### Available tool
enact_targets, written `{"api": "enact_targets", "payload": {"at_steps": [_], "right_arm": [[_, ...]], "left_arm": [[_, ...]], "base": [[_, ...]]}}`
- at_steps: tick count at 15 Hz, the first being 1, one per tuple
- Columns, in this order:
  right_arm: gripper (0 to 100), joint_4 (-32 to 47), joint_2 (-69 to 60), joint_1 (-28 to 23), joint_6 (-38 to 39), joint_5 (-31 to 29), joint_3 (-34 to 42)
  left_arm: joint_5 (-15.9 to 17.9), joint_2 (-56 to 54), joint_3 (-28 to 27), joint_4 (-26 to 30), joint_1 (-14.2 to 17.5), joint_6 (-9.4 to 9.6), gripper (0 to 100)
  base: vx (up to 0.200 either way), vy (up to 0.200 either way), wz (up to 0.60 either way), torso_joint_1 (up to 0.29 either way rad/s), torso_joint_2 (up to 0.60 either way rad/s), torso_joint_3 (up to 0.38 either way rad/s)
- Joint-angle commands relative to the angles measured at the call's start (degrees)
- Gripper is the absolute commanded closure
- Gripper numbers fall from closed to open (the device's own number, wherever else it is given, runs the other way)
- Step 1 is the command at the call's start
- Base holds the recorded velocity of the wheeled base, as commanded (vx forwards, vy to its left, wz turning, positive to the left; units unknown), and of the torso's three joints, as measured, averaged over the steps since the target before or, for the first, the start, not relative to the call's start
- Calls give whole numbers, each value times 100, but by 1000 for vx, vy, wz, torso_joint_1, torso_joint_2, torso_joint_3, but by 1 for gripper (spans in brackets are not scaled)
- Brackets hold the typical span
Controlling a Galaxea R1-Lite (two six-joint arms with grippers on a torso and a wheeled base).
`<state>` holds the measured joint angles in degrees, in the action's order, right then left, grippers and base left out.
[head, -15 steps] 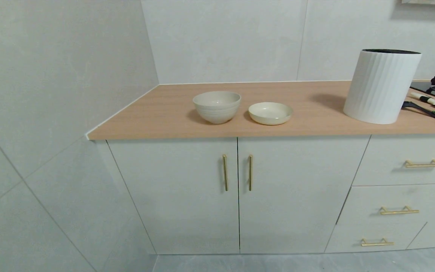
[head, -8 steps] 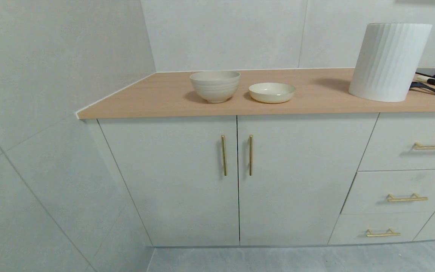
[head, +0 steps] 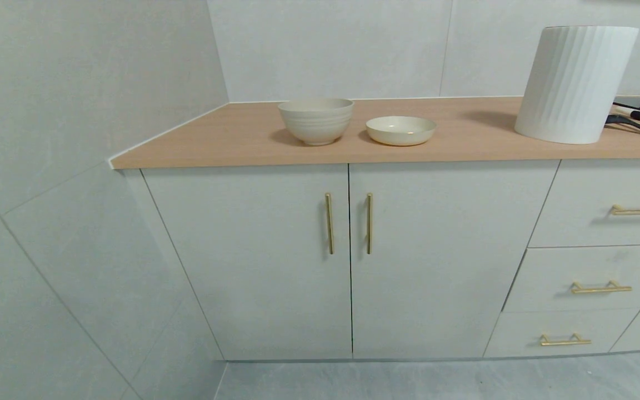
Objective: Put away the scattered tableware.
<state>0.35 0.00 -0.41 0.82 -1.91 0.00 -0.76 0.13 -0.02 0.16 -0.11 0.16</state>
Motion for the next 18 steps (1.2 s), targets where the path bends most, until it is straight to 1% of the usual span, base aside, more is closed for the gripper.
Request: {"api": "enact_targets", "payload": {"at_steps": [1, 6, 7, 8, 9, 11, 13, 14, 16, 17, 18], "right_arm": [[0, 9, 0, 6, -3, -2, 0], [0, 0, 185, 6, -99, 33, -9], [0, -71, 475, 6, -90, 174, -141], [0, -132, 642, 15, 41, 455, -721], [0, -132, 888, 15, 147, 657, -1002], [0, -141, 1793, 15, 41, 1158, -1556], [0, -132, 2584, 41, 41, 1598, -1916], [0, -141, 2962, 68, 33, 1694, -1978], [0, -141, 3604, 261, 33, 1677, -2083], [0, -158, 4157, 604, 50, 1615, -2127], [0, -167, 4518, 762, 68, 1606, -2241]], "left_arm": [[-4, 4, -6, 2, 2, 2, 0], [-4, 4, -6, 2, 2, -7, 0], [-4, 4, 2, 2, 2, 28, 0], [5, 4, -6, 2, 2, 72, 0], [-4, 4, -6, 2, 2, 54, 0], [-4, 4, 2, 2, 2, 46, 0], [-4, 4, -6, 2, 2, 37, 0], [-4, 4, 2, 2, 2, 28, 0], [-4, 4, -6, 2, 2, 19, 0], [-4, 4, 2, 2, 2, 19, 0], [-4, 4, -6, 2, 2, 19, 0]], "base": [[0, 0, 0, 0, 0, 0], [0, 0, 0, 0, 0, 0], [0, 0, 0, 0, 0, 0], [0, 0, 0, 0, 0, 0], [0, 0, 0, 0, 0, 0], [0, 0, 0, 0, 0, 0], [0, 0, 0, 0, 0, 0], [0, 0, 0, 0, 0, 0], [0, 0, 0, 0, 0, 0], [0, 0, 0, 0, 0, 0], [0, 0, 0, 0, 0, 0]]}}
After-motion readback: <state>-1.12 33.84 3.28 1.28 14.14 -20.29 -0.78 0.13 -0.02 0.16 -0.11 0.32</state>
